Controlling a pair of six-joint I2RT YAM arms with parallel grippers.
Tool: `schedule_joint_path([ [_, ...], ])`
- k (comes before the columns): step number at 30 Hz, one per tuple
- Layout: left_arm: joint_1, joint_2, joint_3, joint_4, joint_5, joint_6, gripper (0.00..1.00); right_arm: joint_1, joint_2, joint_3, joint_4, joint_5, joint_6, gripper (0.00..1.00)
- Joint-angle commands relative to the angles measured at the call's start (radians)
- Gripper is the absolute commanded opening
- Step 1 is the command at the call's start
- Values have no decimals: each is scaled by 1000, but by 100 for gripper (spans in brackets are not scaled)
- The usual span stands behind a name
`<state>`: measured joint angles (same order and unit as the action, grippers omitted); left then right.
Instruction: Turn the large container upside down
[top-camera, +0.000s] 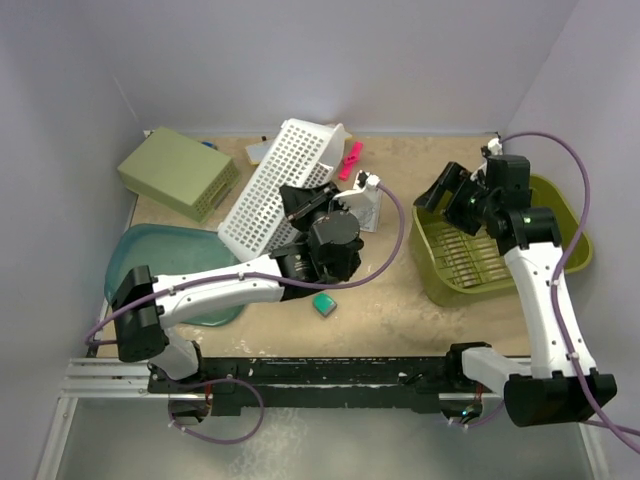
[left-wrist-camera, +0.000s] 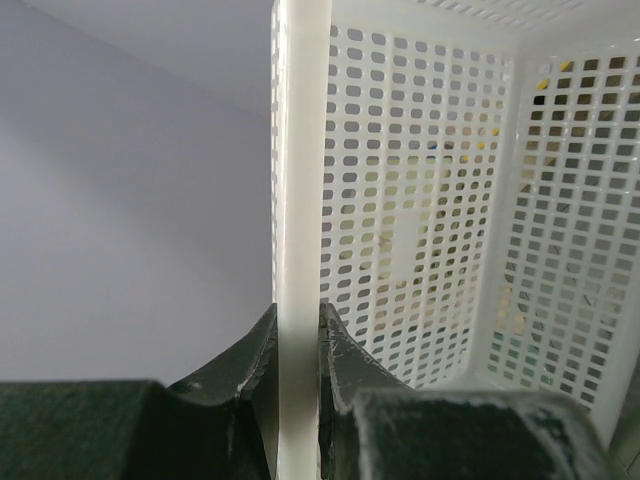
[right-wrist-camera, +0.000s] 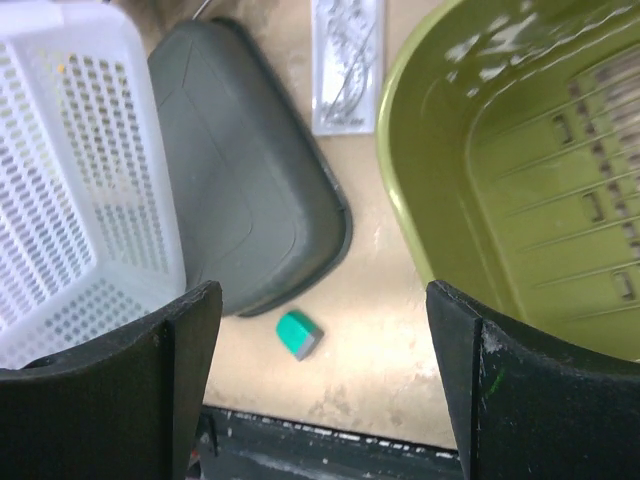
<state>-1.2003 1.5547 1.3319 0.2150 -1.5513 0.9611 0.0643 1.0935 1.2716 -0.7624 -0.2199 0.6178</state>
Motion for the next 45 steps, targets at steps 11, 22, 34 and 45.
schedule_joint_path([
  [11,4,271,292,883,175,666,0,-86,389,289,-99,323,213,84],
  [22,6,181,251,790,97,585,0,-167,712,483,-150,319,338,67],
  [34,6,61,162,730,14,548,0,-139,572,459,148,162,396,0],
  [45,2,8,114,683,-53,512,0,-106,452,74,1300,-9,775,0],
])
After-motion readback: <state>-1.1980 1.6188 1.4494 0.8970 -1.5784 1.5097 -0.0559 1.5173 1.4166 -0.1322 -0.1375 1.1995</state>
